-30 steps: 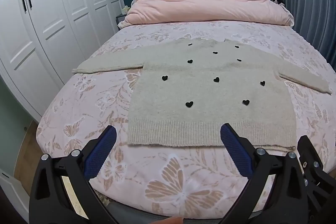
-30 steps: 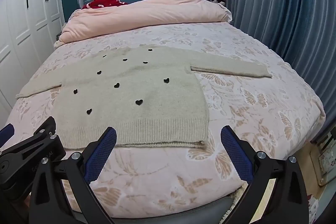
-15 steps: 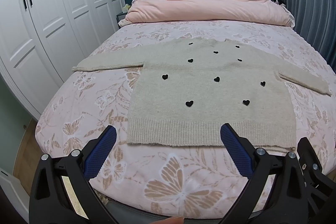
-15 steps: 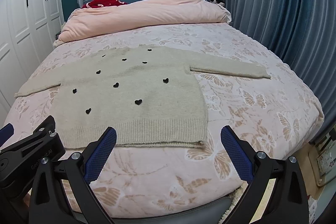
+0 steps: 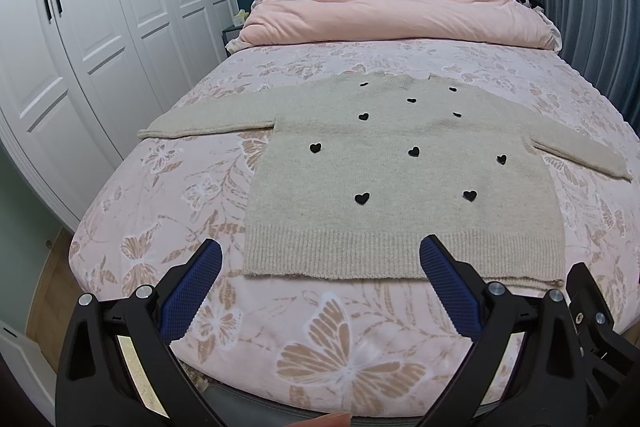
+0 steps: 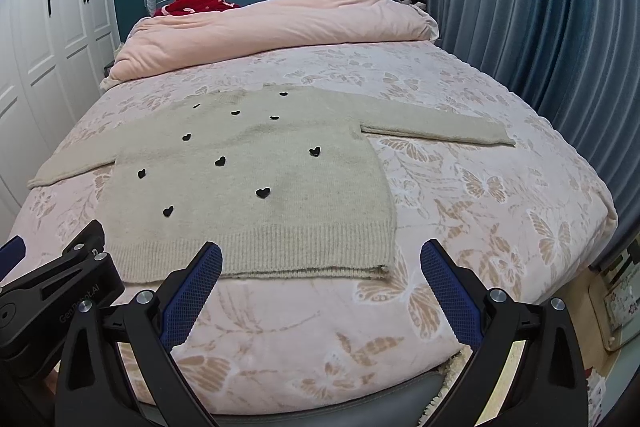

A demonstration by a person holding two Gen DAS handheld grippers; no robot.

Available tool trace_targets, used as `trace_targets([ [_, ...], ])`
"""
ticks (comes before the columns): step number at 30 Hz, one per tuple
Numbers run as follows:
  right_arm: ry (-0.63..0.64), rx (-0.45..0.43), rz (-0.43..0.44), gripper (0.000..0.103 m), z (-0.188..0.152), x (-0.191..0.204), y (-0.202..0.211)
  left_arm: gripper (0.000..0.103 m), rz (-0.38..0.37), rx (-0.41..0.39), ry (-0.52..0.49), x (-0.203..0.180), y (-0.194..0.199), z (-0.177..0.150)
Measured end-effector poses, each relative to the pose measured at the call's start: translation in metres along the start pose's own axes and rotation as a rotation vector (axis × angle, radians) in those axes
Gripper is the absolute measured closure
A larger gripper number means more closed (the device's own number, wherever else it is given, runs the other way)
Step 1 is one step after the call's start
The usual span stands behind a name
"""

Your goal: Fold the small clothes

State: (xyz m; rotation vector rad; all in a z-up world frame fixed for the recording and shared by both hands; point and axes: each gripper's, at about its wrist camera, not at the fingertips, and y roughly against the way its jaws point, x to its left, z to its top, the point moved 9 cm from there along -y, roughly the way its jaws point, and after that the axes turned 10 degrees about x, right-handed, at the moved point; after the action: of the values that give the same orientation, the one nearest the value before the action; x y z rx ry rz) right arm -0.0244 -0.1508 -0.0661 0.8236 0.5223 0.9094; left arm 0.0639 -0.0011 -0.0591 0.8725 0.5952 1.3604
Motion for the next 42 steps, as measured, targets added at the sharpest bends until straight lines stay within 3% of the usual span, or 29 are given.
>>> trace_targets([
  [42,-0.004,0.003,0.005,0.005,-0.0017,-0.0023,-0.0009,0.007,0.002,0.004,0.001,0.0031,0.0006,-0.0001],
])
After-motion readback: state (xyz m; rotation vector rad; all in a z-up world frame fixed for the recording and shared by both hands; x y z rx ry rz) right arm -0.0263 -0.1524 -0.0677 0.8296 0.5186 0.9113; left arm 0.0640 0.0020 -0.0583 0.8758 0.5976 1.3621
